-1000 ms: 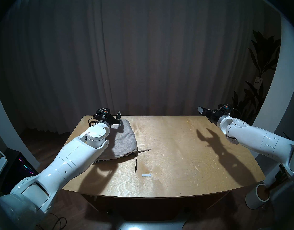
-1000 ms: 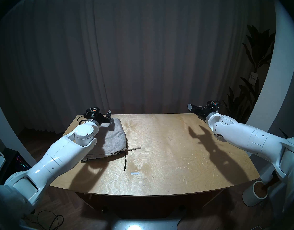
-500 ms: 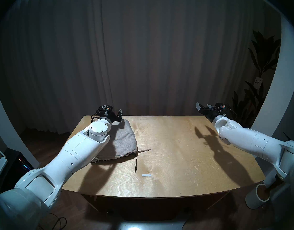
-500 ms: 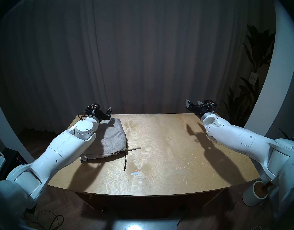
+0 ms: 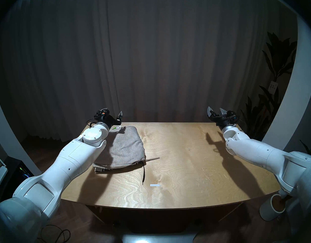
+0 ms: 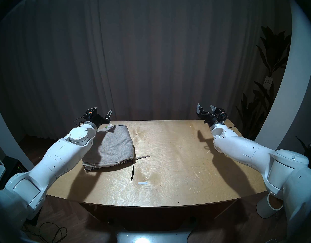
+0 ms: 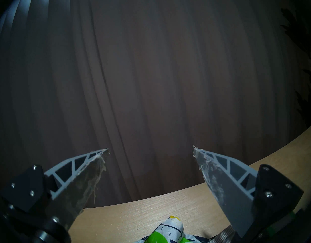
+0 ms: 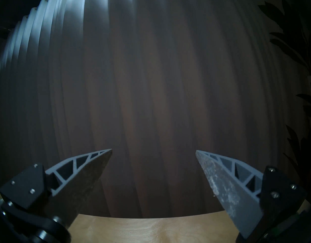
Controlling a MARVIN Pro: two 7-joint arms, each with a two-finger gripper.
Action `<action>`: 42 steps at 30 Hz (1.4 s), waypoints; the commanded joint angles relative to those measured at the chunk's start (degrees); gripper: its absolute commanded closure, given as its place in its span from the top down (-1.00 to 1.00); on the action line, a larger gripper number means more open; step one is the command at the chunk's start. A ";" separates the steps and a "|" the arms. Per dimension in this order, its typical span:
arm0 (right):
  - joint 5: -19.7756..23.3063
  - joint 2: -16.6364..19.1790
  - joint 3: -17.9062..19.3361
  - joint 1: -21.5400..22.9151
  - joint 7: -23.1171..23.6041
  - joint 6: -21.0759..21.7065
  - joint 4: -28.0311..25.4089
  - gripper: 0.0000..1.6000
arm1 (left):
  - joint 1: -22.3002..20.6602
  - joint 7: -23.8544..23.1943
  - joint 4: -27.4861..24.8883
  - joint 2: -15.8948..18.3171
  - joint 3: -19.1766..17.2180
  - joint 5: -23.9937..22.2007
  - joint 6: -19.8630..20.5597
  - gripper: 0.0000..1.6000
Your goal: Fold pants twice and stack them
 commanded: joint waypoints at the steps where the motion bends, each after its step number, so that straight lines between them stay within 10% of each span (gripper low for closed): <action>1: 2.25 -2.50 1.36 0.69 3.58 1.42 0.60 1.00 | 0.05 -2.22 -2.10 0.63 -1.71 -2.31 -2.34 1.00; 42: 5.69 0.44 1.30 0.27 2.09 6.77 -4.04 1.00 | 4.09 2.90 -5.19 2.47 -2.49 -3.35 -1.38 1.00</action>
